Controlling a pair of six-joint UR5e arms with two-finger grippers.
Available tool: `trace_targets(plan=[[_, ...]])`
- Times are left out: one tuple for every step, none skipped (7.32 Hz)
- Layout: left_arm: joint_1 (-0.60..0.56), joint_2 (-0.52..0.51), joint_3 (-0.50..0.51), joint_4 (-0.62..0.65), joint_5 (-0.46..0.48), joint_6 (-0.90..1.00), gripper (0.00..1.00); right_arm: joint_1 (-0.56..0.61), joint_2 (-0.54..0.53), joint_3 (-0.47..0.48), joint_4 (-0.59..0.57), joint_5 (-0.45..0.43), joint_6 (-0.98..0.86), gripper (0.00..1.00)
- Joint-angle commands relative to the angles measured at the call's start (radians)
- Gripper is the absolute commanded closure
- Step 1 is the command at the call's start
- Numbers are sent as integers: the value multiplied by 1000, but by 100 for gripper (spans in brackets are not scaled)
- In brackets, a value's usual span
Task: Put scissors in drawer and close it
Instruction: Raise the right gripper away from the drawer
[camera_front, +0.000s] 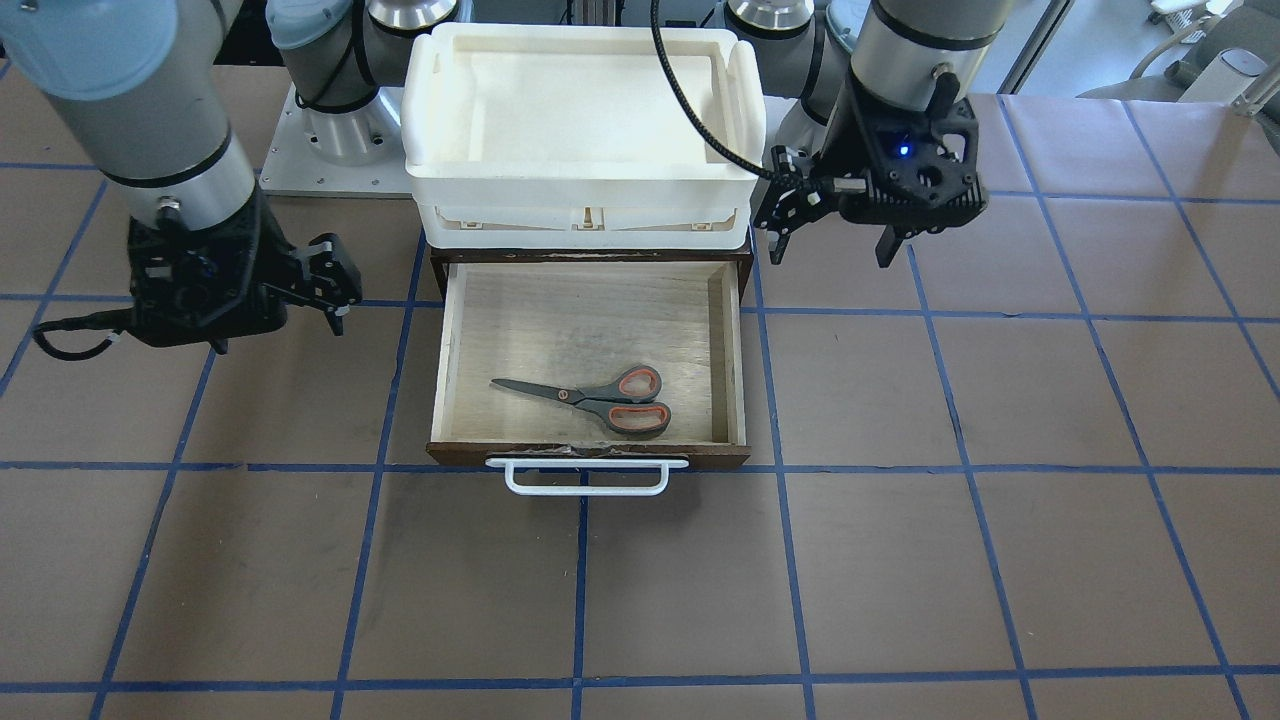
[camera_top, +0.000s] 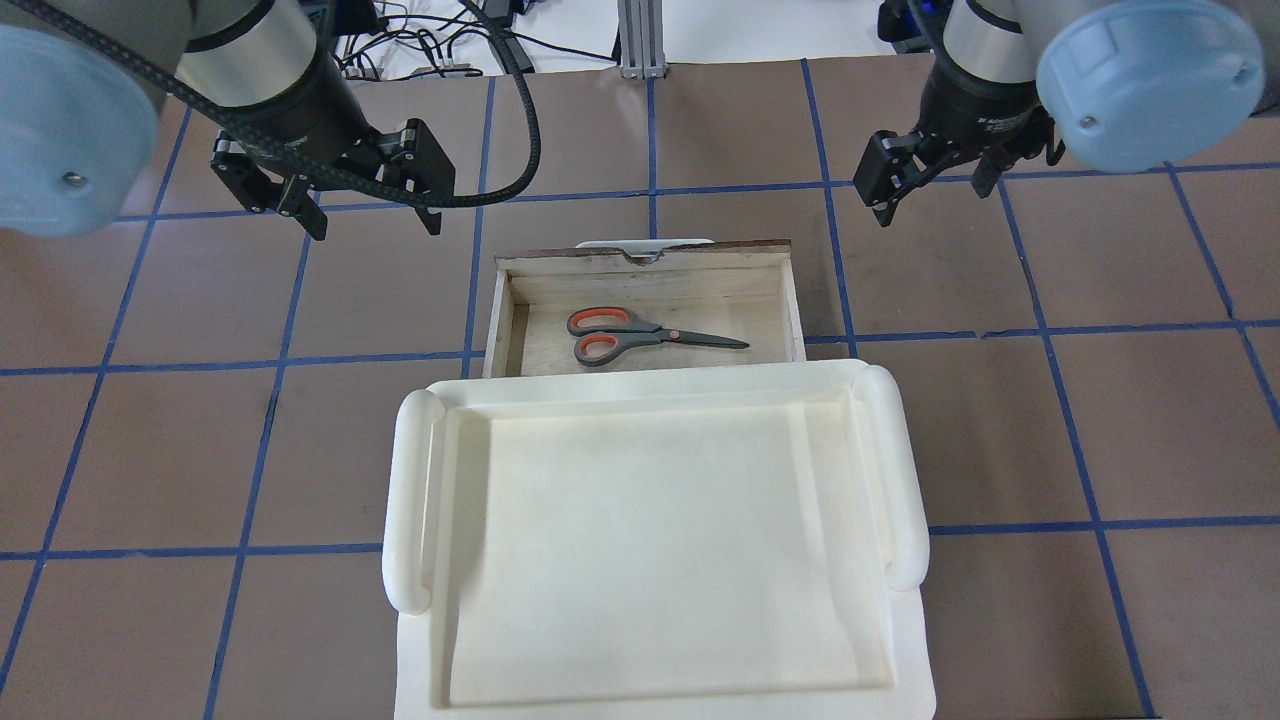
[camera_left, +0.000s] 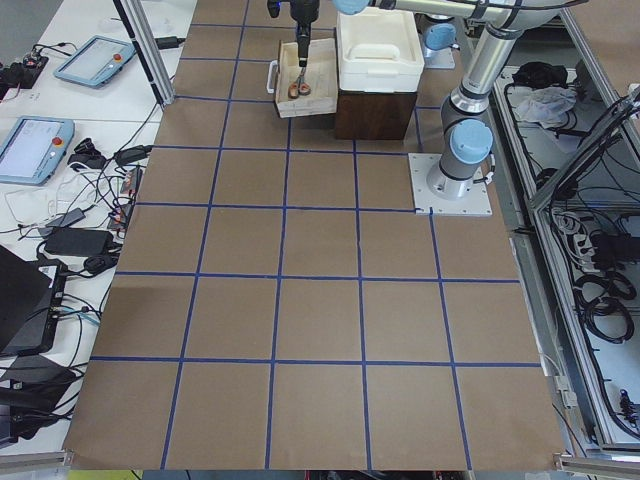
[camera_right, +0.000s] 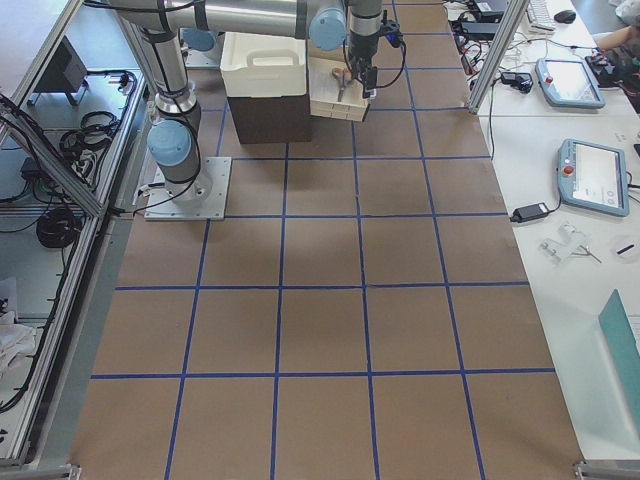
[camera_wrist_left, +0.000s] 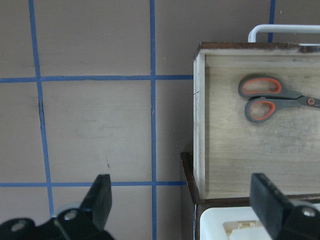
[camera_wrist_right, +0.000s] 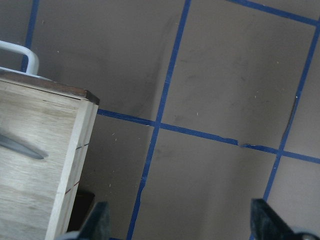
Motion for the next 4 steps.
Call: trace_targets(plan=[[-96,-119,9,143,38,-142,0,-35,-46,0,14,2,3,0],[-142,-173,15,218,54,-206,0,-32,-71,0,14,-1,86,0],[-173,-233,35,278,54,-257,0,-31,-96,9,32,1,230,0],[-202,-290,74,288,58,-264,0,-26,-100,9,64,2,257,0]])
